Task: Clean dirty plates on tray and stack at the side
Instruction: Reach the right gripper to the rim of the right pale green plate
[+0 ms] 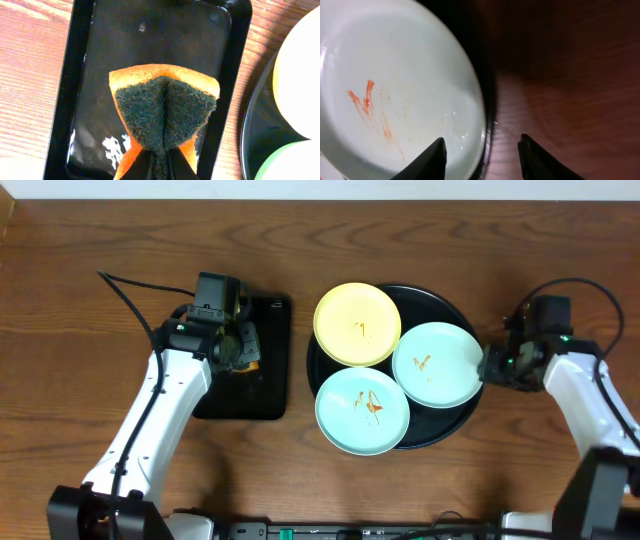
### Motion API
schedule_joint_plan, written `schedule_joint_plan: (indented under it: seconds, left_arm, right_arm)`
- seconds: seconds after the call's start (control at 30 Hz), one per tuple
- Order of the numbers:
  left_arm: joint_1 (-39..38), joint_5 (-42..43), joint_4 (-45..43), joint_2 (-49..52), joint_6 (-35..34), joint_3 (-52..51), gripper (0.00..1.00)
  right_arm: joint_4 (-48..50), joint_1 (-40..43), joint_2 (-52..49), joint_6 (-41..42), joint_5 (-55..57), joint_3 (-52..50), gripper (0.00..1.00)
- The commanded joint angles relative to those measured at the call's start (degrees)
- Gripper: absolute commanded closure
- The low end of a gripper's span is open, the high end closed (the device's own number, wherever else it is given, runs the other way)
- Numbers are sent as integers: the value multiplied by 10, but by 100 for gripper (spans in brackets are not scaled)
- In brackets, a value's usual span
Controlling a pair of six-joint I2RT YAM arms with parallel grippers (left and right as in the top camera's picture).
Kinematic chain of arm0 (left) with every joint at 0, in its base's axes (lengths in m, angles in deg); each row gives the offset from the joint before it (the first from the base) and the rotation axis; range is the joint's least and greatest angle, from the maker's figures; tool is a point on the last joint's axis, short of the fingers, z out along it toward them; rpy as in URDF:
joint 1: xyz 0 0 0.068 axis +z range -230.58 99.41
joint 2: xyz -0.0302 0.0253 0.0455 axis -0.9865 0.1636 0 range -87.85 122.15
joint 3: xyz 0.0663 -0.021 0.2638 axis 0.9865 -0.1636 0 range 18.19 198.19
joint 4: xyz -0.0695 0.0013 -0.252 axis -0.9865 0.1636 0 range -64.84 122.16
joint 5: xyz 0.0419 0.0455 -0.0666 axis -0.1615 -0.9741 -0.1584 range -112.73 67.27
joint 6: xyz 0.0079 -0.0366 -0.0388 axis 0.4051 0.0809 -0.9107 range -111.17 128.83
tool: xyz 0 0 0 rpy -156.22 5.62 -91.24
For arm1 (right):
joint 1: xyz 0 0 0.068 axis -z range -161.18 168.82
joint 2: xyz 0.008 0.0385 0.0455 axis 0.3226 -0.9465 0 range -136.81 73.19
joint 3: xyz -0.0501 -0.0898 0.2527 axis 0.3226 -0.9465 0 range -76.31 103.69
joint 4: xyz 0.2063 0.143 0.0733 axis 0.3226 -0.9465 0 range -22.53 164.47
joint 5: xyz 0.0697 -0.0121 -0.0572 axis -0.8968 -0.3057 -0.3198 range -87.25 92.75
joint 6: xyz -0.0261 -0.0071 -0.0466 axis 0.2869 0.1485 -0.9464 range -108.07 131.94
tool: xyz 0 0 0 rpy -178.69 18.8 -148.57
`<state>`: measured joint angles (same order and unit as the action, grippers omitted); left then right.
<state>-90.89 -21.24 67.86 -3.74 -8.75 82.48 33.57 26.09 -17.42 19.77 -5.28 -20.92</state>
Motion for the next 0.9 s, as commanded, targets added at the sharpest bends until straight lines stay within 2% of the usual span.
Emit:
schedule_joint_plan:
  seconds: [0.0, 0.2, 0.3, 0.43, 0.87]
  left_arm:
    - [-1, -4, 2, -3, -4, 13, 93]
    - [-1, -4, 2, -3, -4, 13, 93]
    - [-1, -4, 2, -3, -4, 13, 93]
    - [-1, -4, 2, -3, -4, 13, 92]
    - [-1, 11, 1, -3, -8, 13, 92]
  right_arm:
    - [10, 4, -31, -10, -43, 10, 56]
    - [11, 4, -80, -11, -42, 10, 67]
    - [10, 4, -97, -10, -42, 10, 83]
    - [6, 4, -98, -11, -42, 10, 97]
    - [-18, 10, -63, -22, -38, 10, 99]
